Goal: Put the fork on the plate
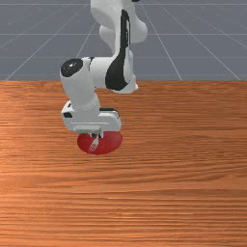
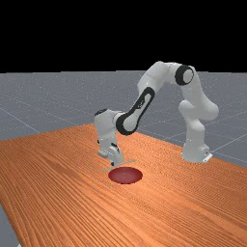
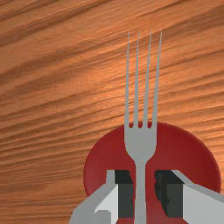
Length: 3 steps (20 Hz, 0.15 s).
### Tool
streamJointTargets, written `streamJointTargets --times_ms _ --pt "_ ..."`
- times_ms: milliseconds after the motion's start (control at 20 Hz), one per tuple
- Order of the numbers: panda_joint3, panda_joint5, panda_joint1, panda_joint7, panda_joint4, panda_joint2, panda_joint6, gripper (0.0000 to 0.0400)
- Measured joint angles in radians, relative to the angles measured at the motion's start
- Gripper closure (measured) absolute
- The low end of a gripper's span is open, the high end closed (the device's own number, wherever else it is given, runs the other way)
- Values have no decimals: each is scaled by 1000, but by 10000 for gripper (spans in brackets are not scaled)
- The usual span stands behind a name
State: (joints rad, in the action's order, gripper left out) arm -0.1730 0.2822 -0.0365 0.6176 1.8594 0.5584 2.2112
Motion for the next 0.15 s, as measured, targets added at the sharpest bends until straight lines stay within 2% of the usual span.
streamJointTargets --times_ms 150 --pt "7 31 -19 -54 169 -28 101 311"
